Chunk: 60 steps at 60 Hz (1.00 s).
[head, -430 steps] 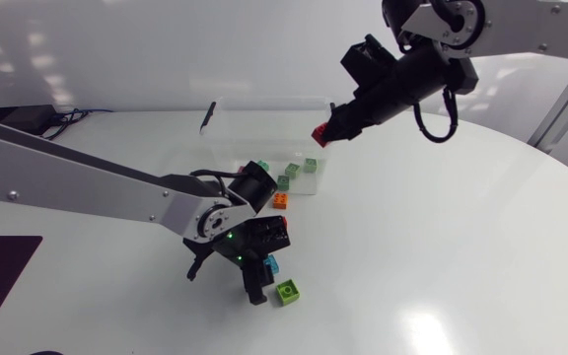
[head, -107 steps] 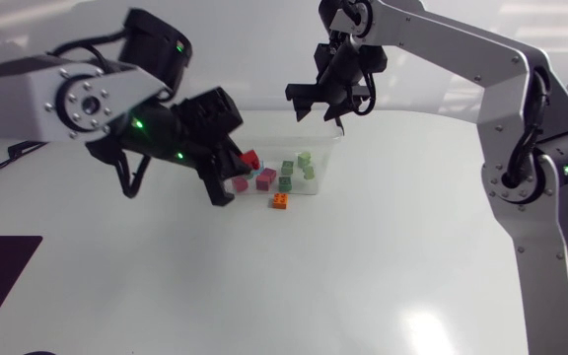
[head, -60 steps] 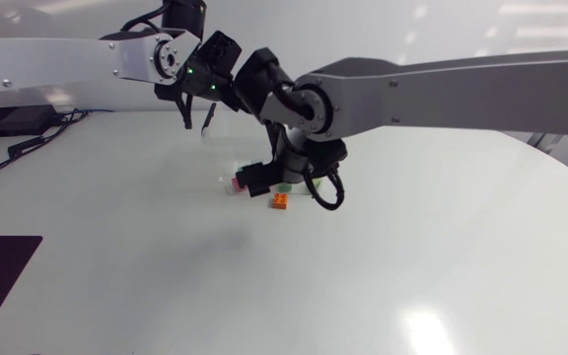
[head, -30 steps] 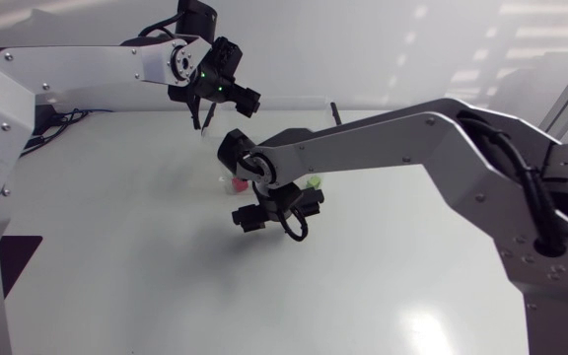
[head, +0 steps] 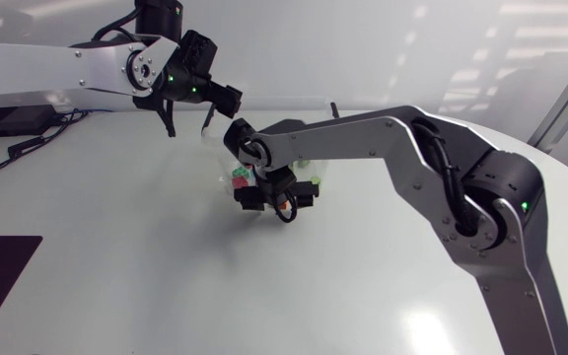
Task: Place the duplo bricks in the container
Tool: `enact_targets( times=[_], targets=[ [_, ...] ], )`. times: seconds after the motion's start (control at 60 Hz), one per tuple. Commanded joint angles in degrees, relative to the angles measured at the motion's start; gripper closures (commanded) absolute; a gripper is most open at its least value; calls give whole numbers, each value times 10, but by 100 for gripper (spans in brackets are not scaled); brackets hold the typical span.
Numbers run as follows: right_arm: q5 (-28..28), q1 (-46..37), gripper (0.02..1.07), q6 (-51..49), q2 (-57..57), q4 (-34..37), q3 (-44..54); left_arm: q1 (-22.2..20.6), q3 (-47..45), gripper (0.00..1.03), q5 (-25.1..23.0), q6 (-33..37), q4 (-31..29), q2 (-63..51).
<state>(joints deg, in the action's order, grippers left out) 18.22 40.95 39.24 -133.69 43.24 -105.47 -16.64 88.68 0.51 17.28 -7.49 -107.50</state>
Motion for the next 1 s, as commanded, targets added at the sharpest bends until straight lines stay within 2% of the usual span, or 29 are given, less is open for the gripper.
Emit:
enact_targets(
  times=[0.0,0.15,0.283,0.333,0.433,0.983],
  targets=[
    [2,-4,15,35,-23,12,-25,12,-26,4,3,-14,12,26],
    [2,-7,16,43,-32,20,-42,21,-52,4,3,-15,24,46],
    [2,-15,28,58,-42,25,-60,28,-71,4,2,-15,34,62],
    [2,-17,29,62,-48,35,-73,29,-77,4,2,-15,36,66],
    [2,-17,30,74,-63,61,-101,32,-86,4,1,-15,42,77],
    [-7,-25,33,95,-76,93,-125,35,-117,4,0,-16,58,106]
  ],
)
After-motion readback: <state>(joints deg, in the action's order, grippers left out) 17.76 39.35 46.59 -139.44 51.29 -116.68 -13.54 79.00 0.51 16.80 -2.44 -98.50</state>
